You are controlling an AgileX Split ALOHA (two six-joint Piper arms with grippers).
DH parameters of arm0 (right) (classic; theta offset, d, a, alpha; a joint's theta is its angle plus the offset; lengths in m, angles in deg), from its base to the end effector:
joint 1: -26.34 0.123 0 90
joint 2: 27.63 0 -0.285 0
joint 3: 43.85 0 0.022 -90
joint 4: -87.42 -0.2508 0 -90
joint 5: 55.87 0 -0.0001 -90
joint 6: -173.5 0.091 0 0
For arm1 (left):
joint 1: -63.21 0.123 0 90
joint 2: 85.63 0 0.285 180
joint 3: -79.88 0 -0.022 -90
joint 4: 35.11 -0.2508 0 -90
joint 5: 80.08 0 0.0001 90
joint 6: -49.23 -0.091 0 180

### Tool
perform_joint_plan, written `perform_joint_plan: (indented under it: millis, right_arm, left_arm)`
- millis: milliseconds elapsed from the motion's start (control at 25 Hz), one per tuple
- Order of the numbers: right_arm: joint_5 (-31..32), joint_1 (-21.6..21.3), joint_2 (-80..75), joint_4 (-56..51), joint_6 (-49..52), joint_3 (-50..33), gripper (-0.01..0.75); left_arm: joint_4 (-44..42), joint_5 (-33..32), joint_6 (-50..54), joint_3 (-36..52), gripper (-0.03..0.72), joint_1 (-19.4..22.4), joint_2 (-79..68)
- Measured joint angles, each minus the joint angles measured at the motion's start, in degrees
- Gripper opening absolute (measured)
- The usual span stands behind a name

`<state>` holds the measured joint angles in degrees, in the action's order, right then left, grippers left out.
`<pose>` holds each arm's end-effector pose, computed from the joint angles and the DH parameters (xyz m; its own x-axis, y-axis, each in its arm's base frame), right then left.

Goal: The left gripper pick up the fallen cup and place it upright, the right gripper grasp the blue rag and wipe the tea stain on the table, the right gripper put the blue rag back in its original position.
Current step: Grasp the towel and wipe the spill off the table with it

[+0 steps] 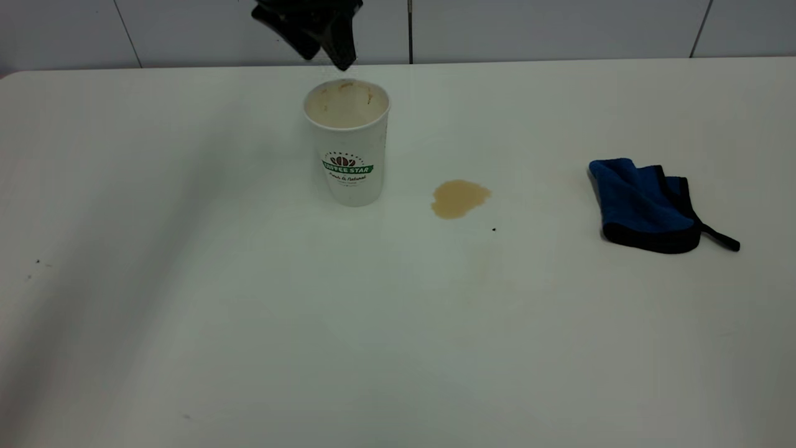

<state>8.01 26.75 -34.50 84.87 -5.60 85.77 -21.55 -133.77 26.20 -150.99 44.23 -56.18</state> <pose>-0.0061 0.0036 0.2642 -0.5178 0.0316 -0.8549 -0.0231 0.9984 0.0509 0.5052 -0.1919 0.1633 -0.7080 0.5106 -0.4879 0.6040 0.7958 -0.0437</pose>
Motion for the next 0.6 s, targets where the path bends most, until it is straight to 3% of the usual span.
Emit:
perform_joint_plan:
  millis: [200, 600]
  right_arm:
    - [0.0, 0.0, 0.0, 0.0, 0.0, 0.0, 0.511]
    - [0.0, 0.0, 0.0, 0.0, 0.0, 0.0, 0.511]
  left_arm:
    - [-0.4, -13.2, 6.0, -8.6, 0.537, 0.0, 6.1]
    - [-1.6, -13.2, 15.3, -11.2, 0.537, 0.0, 22.3]
